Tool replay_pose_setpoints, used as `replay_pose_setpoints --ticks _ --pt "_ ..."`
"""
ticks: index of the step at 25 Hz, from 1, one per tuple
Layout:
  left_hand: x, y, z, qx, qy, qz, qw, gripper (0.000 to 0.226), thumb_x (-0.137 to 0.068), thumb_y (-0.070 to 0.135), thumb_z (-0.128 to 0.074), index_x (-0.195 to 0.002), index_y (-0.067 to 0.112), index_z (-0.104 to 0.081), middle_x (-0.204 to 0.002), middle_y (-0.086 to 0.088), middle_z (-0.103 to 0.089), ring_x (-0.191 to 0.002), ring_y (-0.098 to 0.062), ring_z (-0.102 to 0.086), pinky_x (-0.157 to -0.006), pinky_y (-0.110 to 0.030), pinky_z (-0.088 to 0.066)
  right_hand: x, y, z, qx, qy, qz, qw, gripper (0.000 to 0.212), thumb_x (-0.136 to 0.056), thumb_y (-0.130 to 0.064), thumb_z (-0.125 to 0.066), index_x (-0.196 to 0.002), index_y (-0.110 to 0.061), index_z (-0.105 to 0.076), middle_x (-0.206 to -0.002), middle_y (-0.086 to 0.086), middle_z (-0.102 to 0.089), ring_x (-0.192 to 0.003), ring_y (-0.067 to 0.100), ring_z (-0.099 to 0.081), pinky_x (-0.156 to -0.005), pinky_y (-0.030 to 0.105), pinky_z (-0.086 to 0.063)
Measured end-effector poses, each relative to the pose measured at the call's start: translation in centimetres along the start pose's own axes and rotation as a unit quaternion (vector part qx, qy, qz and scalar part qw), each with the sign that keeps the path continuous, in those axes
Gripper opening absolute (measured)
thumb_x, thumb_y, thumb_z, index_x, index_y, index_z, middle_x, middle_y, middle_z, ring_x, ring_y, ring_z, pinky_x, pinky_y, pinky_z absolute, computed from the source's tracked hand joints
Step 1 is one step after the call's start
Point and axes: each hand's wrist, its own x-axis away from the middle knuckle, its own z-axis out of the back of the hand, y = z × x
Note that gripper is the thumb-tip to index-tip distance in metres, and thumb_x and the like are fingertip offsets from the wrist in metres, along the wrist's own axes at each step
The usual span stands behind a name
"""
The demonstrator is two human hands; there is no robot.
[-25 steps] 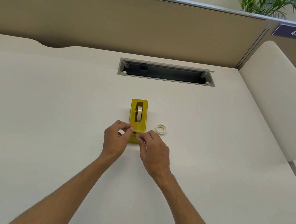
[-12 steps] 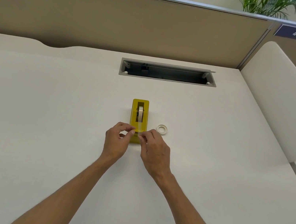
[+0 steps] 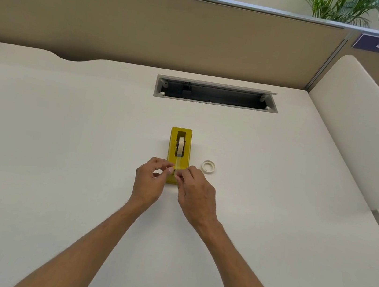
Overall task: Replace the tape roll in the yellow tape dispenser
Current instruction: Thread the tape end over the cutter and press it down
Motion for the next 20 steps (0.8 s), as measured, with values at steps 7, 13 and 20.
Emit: replay_pose_setpoints --ticks 7,13,20 --pt "0.0 -0.2 0.0 0.000 -0.005 0.004 1.000 0.015 -0.091 0.015 -0.063 -0.101 0.015 -0.074 -0.098 0.008 -0.063 -0.090 -0.005 -0.061 -0.069 -0.016 -0.047 0.2 -0.1 -0.5 0.028 0.004 0.013 1.000 0.009 -0.091 -0.010 -0.064 -0.098 -0.007 -0.070 -0.088 0.008 -0.067 -0.071 0.020 -0.062 -0.053 0.025 -0.049" --pt "0.1 -0.3 -0.1 -0.001 -0.007 -0.005 1.000 0.017 -0.092 0.016 -0.061 -0.103 0.014 -0.073 -0.100 0.006 -0.064 -0.094 -0.007 -0.061 -0.072 -0.020 -0.049 0.3 0.5 -1.4 0.028 0.027 0.020 0.999 0.010 -0.089 -0.010 -0.068 -0.098 -0.009 -0.070 -0.085 0.006 -0.066 -0.068 0.019 -0.061 -0.051 0.026 -0.049" --pt "0.3 -0.3 -0.2 -0.033 -0.021 -0.028 0.999 0.019 -0.093 0.015 -0.060 -0.109 0.012 -0.069 -0.108 0.001 -0.064 -0.093 -0.013 -0.061 -0.069 -0.015 -0.048 0.7 1.6 -3.7 0.094 0.079 0.058 0.991 0.016 -0.083 -0.011 -0.075 -0.098 -0.010 -0.069 -0.085 0.006 -0.067 -0.069 0.018 -0.060 -0.053 0.027 -0.053"
